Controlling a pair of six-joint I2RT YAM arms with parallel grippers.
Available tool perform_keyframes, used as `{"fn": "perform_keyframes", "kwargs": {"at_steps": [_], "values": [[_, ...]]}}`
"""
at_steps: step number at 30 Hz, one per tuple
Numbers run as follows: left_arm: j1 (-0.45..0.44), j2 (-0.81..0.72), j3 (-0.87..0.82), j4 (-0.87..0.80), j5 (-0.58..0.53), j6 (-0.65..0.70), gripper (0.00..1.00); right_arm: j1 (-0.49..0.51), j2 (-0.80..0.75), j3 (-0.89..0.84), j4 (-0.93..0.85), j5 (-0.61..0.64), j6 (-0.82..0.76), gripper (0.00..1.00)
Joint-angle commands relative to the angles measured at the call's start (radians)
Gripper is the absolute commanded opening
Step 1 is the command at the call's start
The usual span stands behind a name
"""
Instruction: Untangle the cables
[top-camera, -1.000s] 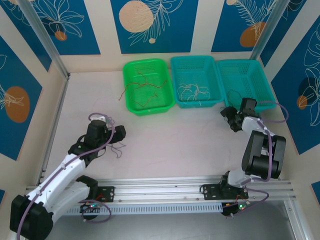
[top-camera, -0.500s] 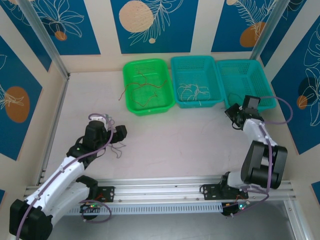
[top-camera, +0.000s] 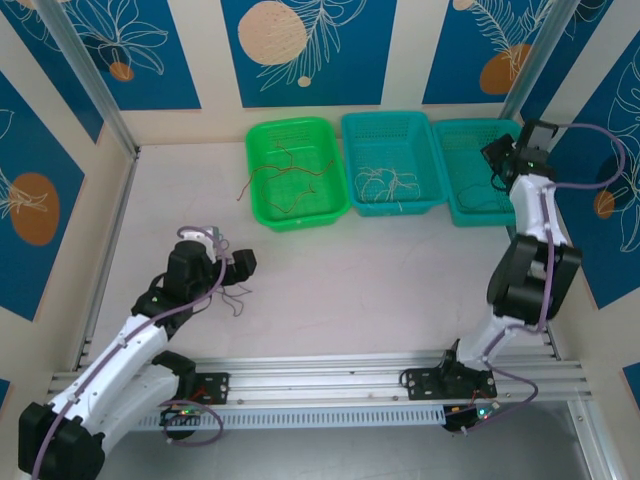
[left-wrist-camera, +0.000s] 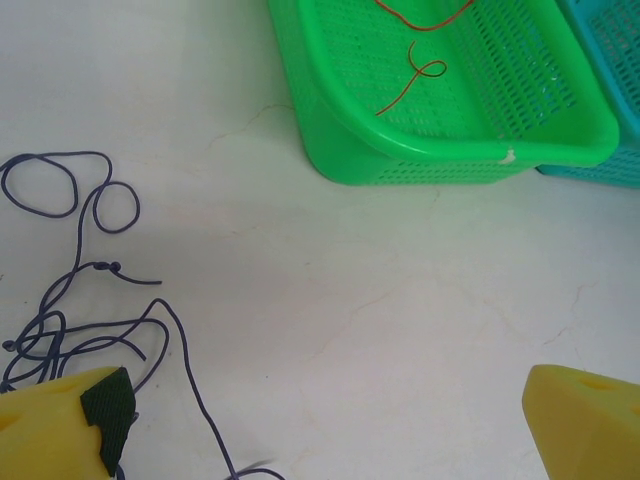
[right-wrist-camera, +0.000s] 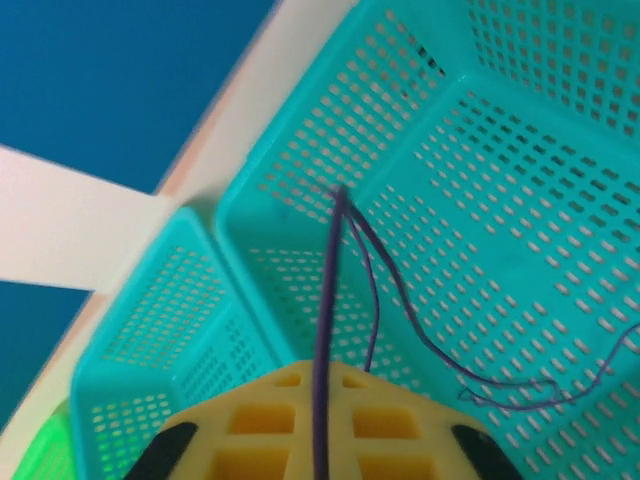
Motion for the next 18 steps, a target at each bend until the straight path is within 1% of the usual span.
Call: {"fn": "perform_keyframes", "kwargs": {"at_steps": [1, 2, 3, 6, 9, 12, 14, 16, 18], "values": [[0.009, -0.038, -0.015, -0.028, 0.015, 0.003, 1.0, -0.009, 0.183, 0.217, -0.234, -0.11, -0.017, 0.63], [0.01, -0.045, -0.013, -0.036, 0.013, 0.009, 1.0, -0.008, 0.211, 0.265, -0.293, -0.111, -0.017, 0.94], [0.01, -0.049, -0.013, -0.044, 0.01, 0.013, 1.0, -0.007, 0.208, 0.263, -0.296, -0.114, -0.017, 1.0], [0.01, -0.057, -0.015, -0.062, -0.005, 0.018, 1.0, -0.007, 0.109, 0.134, -0.192, -0.153, 0.006, 1.0], [0.01, -0.041, -0.015, -0.067, -0.034, 0.0, 1.0, -0.003, 0.01, 0.023, -0.144, -0.18, 0.039, 1.0], [0.01, -0.007, -0.002, -0.092, -0.092, -0.051, 1.0, 0.013, -0.12, -0.106, -0.084, -0.2, 0.045, 1.0], [0.012, 0.016, 0.009, -0.102, -0.107, -0.068, 0.99, 0.029, -0.215, -0.199, -0.049, -0.233, 0.039, 1.0], [0.013, 0.036, 0.015, -0.111, -0.128, -0.078, 0.98, 0.058, -0.307, -0.283, -0.019, -0.281, 0.024, 0.99], [0.015, 0.063, 0.028, -0.133, -0.168, -0.095, 0.98, 0.118, -0.427, -0.379, 0.009, -0.332, -0.013, 0.98]]}}
